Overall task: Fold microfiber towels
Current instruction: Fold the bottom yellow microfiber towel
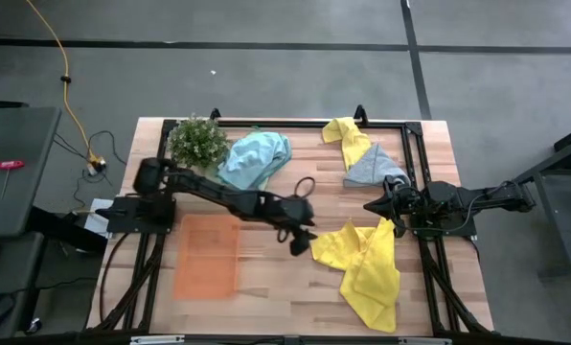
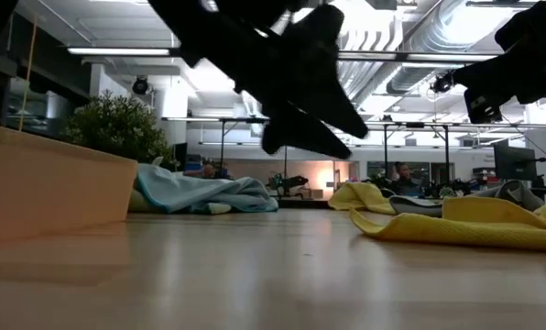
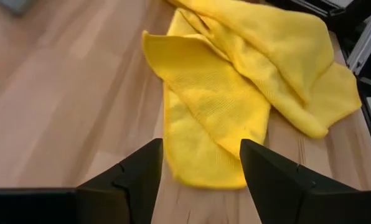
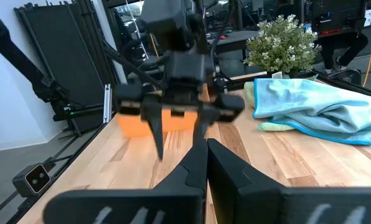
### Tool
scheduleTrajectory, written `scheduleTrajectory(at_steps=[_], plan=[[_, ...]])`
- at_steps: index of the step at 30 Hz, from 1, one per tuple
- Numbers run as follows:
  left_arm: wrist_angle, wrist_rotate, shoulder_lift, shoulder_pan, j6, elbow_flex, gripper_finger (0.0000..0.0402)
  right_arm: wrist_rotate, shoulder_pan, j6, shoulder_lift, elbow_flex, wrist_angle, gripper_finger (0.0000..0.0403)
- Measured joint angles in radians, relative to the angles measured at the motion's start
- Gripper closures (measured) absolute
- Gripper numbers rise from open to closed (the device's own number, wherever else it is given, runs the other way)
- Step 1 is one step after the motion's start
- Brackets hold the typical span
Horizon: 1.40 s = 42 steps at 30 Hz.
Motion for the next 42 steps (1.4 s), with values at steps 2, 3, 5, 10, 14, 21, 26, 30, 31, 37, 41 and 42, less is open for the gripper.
scheduleTrajectory(at_steps=[2,3,5,10,14,21,26,30,31,37,41,42], plan=[[0.004,0.018,0.045,0.000,0.001,0.038,0.0202,0.000,0.000,0.000,0.000,0.000,0.000,0.0402],[0.001,0.024,0.060,0.000,0.002,0.045,0.0203,0.000,0.000,0.000,0.000,0.000,0.000,0.0402],[0.000,0.025,0.091,0.000,0.002,0.058,0.0206,0.000,0.000,0.000,0.000,0.000,0.000,0.0402],[-0.024,0.001,0.122,0.000,0.000,0.058,0.0213,0.000,0.000,0.000,0.001,0.000,0.000,0.0402],[-0.047,-0.041,0.122,-0.001,0.020,0.058,0.0219,0.000,0.000,0.000,0.001,0.000,0.000,0.0402],[-0.086,-0.019,0.122,-0.004,0.054,0.058,0.0232,0.000,0.000,0.000,0.001,0.000,0.000,0.0402],[-0.095,-0.016,0.122,-0.007,0.063,0.058,0.0243,0.000,0.000,0.000,0.001,0.000,0.000,0.0402],[-0.091,-0.017,0.122,-0.004,0.063,0.058,0.0254,0.000,0.000,0.000,0.001,0.000,0.000,0.0402],[-0.093,-0.017,0.122,-0.004,0.067,0.058,0.0257,0.000,0.000,0.000,0.001,0.000,0.000,0.0402],[-0.081,-0.002,0.155,-0.004,0.062,0.058,0.0275,0.000,0.000,0.000,0.001,0.000,0.000,0.0402],[-0.066,-0.002,0.161,-0.005,0.036,0.057,0.0277,0.000,0.000,0.000,0.001,0.000,0.000,0.0402],[-0.054,-0.004,0.164,-0.005,0.036,0.057,0.0277,0.000,0.000,0.000,0.001,0.000,0.000,0.0402]])
